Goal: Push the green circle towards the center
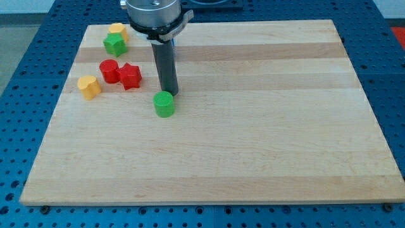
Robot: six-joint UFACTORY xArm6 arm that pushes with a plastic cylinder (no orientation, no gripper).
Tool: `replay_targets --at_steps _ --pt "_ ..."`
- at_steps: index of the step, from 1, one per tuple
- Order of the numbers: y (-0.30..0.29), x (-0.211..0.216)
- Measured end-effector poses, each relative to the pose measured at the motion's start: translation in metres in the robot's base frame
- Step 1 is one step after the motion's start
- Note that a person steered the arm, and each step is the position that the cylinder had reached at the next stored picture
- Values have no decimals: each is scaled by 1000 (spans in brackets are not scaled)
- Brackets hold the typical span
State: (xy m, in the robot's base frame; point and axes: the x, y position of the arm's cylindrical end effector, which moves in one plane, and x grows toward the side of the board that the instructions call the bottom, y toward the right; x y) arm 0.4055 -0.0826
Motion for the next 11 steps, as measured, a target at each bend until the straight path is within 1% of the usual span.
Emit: replay_targets --at_steps 2,3,4,5,6,8,9,10,11 --pt "-36 -1" --pt "-61 11" --pt "-60 46" --pt "-38 60" --pt "-14 52" --pt "8 16" --pt "44 10" --pt "48 20" --pt "6 45"
